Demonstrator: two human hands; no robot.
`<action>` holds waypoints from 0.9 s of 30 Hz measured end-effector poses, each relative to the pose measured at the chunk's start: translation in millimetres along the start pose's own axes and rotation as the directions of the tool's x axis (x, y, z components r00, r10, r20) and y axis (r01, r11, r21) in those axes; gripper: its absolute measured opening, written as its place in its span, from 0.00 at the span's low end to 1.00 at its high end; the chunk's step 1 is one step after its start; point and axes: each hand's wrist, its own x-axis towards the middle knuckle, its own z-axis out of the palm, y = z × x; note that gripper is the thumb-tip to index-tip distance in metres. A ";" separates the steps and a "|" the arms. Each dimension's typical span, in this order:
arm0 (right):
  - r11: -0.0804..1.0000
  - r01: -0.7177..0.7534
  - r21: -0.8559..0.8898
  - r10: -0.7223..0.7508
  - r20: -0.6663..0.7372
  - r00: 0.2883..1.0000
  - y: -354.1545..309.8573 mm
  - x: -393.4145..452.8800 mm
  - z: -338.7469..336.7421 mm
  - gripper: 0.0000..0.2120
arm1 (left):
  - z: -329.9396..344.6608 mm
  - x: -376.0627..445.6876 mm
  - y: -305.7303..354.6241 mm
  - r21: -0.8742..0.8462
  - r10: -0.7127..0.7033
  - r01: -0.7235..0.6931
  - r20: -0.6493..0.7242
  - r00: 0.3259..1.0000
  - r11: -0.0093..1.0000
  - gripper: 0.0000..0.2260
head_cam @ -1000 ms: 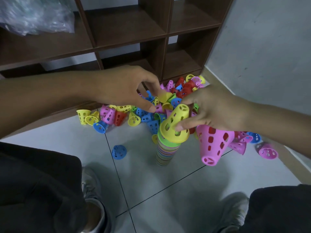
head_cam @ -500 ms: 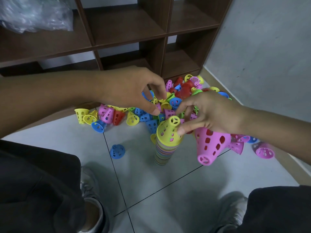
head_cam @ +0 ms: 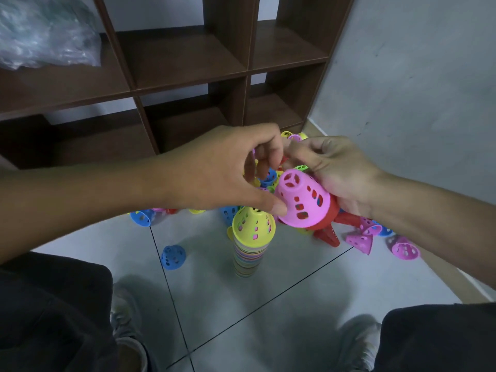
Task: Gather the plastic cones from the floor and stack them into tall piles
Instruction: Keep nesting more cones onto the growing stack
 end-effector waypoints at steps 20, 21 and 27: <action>0.999 -0.031 0.014 0.033 -0.128 0.991 13.4 19.9 -20.8 0.12 | 4.5 -1.5 -11.5 0.083 0.126 -0.112 -0.191 0.974 0.990 0.14; 0.999 -0.035 0.003 0.035 -0.134 0.990 14.4 21.4 -22.7 0.11 | 5.3 -1.4 -15.6 0.123 0.113 -0.092 -0.174 0.978 0.988 0.15; 0.999 -0.049 -0.008 0.048 -0.131 0.990 13.8 22.7 -24.7 0.10 | 14.7 0.3 -34.4 0.238 0.009 -0.006 -0.013 1.000 0.971 0.18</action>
